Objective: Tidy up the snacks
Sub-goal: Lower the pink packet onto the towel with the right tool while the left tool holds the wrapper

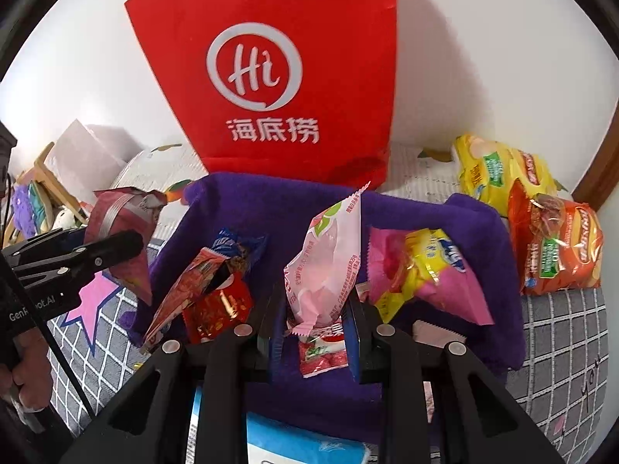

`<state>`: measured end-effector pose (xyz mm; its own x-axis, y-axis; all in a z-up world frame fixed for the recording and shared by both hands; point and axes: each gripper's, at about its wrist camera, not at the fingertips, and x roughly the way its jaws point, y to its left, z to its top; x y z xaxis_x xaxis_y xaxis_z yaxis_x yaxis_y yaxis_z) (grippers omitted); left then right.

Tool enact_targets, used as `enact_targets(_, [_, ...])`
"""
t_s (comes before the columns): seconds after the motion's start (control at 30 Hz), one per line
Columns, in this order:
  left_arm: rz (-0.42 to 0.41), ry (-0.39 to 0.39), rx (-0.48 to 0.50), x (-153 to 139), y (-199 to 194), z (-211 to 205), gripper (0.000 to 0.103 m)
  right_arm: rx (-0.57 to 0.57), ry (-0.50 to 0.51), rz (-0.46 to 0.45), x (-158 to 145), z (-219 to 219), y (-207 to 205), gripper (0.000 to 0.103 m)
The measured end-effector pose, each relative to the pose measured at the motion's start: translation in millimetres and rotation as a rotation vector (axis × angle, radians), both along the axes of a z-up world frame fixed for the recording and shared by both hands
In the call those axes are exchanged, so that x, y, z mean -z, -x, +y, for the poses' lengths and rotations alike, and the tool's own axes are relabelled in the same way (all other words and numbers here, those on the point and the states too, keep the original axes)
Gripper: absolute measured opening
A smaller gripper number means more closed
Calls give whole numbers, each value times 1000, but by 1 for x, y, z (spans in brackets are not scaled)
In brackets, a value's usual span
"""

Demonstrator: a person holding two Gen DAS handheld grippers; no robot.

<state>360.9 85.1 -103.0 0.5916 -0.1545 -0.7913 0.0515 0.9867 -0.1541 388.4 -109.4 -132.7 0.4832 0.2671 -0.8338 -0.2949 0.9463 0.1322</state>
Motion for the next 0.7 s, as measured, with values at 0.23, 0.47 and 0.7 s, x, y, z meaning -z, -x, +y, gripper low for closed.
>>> enact_targets(0.23, [0, -1, 1, 0, 0, 0, 42, -57, -2, 40, 11, 18, 3, 26])
enact_targets(0.47, [2, -1, 6, -1, 1, -1, 42, -15, 50, 48, 19, 14, -2, 27])
enact_targets(0.7, [9, -5, 9, 1, 1, -3, 42, -1, 60, 71, 28, 14, -6, 27])
